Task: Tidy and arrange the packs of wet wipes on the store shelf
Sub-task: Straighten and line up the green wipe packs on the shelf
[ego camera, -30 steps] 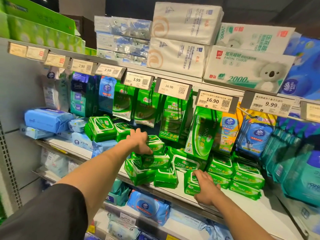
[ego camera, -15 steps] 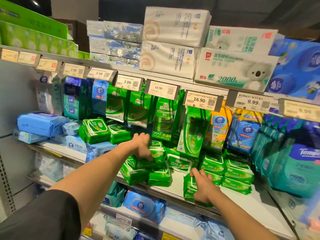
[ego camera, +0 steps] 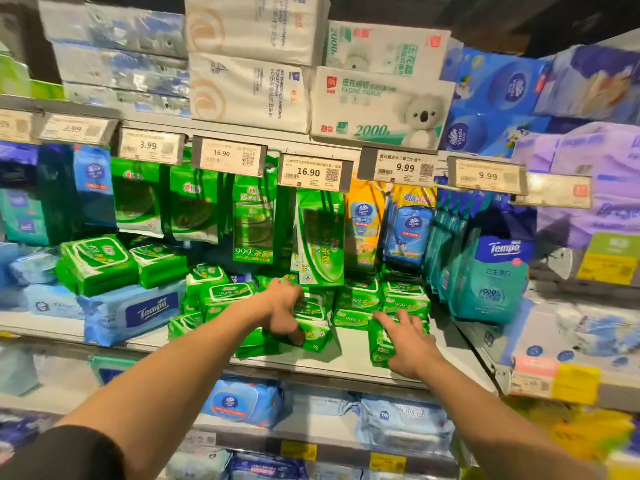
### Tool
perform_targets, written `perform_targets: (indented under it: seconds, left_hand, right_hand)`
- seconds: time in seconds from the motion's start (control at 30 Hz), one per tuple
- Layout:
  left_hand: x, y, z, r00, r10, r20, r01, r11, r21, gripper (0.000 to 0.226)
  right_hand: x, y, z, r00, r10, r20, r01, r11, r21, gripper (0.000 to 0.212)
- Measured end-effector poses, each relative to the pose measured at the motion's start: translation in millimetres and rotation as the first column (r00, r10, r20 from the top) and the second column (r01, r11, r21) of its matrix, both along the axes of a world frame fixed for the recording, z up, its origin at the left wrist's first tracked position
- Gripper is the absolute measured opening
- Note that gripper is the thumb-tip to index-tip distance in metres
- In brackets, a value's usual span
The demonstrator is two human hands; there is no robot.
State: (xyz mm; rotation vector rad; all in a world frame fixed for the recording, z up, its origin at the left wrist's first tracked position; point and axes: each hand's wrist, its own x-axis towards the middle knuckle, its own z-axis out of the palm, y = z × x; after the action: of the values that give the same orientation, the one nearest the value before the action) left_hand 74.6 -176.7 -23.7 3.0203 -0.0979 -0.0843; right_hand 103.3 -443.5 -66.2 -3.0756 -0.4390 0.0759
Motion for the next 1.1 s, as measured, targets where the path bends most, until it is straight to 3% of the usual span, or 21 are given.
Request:
perform_targets:
  seconds: [0.23, 0.43, 0.73, 0.97, 1.1]
  left_hand:
    - [15, -47, -34, 0.996, -0.087, -0.008, 0.087, 0.996, -0.005, 0.088]
    - [24, -96, -63, 0.993, -0.115, 0.013, 0.116, 0.989, -0.095, 0.088]
    - [52, -157, -78, 0.993, -0.114, 0.045, 0.121, 0.968, -0.219, 0.075]
    - [67, -187, -84, 0.989, -0.13, 0.068, 0.143, 0.963, -0.23, 0.081]
    - [72, -200, -87, 0.985, -0.141, 0.1, 0.162, 0.955, -0.249, 0.07]
  right_hand:
    - [2, -34, -9, 0.998, -0.057, -0.031, 0.053, 0.991, -0.121, 0.087]
    - [7, -63, -19, 0.998, -0.05, -0.027, 0.046, 0.988, -0.144, 0.088]
    - [21, -92, -22, 0.999, -0.029, 0.015, 0.031, 0.996, -0.088, 0.084]
    - [25, -115, -23, 0.994, -0.071, 0.084, 0.076, 0.995, -0.062, 0.085]
    - [28, -124, -26, 0.992, -0.086, 0.097, 0.088, 0.996, -0.016, 0.079]
